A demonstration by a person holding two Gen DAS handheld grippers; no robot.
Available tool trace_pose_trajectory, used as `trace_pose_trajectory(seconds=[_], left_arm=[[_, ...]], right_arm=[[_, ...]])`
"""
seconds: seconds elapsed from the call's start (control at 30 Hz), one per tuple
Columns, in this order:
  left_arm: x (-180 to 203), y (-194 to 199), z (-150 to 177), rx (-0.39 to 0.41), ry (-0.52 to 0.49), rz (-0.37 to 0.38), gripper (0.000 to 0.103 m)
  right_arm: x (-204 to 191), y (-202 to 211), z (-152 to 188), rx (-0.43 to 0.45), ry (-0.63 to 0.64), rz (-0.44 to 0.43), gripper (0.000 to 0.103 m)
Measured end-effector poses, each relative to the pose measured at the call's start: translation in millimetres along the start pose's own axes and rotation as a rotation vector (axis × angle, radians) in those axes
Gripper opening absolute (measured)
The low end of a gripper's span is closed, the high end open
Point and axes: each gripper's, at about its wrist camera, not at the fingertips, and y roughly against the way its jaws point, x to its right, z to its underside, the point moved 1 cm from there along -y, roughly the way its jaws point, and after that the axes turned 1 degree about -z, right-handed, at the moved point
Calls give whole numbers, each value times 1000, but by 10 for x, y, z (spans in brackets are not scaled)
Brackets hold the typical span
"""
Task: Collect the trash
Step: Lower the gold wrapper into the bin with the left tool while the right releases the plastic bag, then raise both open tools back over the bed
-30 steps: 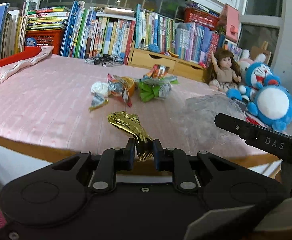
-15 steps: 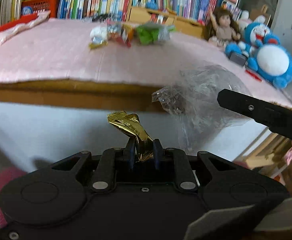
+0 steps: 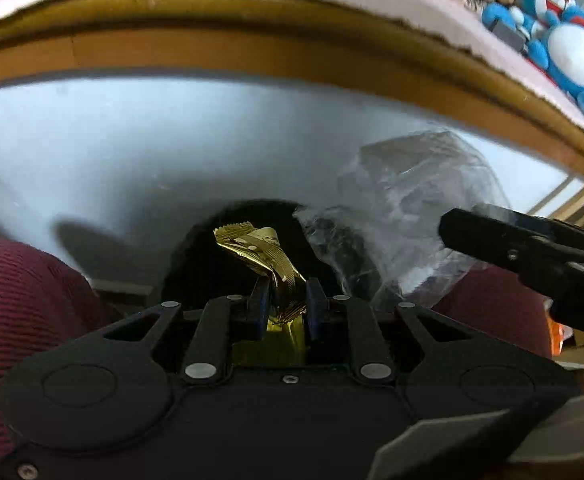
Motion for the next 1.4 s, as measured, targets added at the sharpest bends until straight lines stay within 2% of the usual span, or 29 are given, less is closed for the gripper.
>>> trace_pose_trajectory(seconds=[0.13, 0.27, 0.33, 0.53, 0.57, 0.63, 0.7, 0.77, 0.83, 1.27, 1.4], left_arm=[[-28, -142, 26, -63, -16, -1, 18], [-7, -407, 80, -187, -78, -26, 18], [10, -508, 104, -222, -96, -40, 18], [-27, -609, 83, -249, -92, -34, 20], [-32, -614, 80, -249, -94, -37, 21], [-10, -630, 65, -249, -103, -44, 32], [11, -635, 69, -249, -110, -55, 37], [44, -607, 65, -249, -116, -66, 43], [35, -602, 66, -249, -120, -73, 50], [28, -496, -12, -203, -123, -83, 63], [26, -353, -100, -161, -118, -82, 64]], right_arm=[[95, -170, 95, -81, -28, -5, 61], [255, -490, 248, -215, -67, 5, 61], [310, -639, 315, -262, -83, 15, 61], [265, -845, 361, -327, -26, 36, 66], [254, -858, 363, -330, -19, 33, 67], [238, -869, 364, -329, -13, 31, 75], [254, -855, 360, -328, -17, 28, 86], [249, -860, 359, -331, -14, 36, 88], [259, -875, 337, -335, -6, 43, 89], [312, -773, 269, -300, 7, 56, 90], [282, -669, 152, -249, 3, 35, 90]])
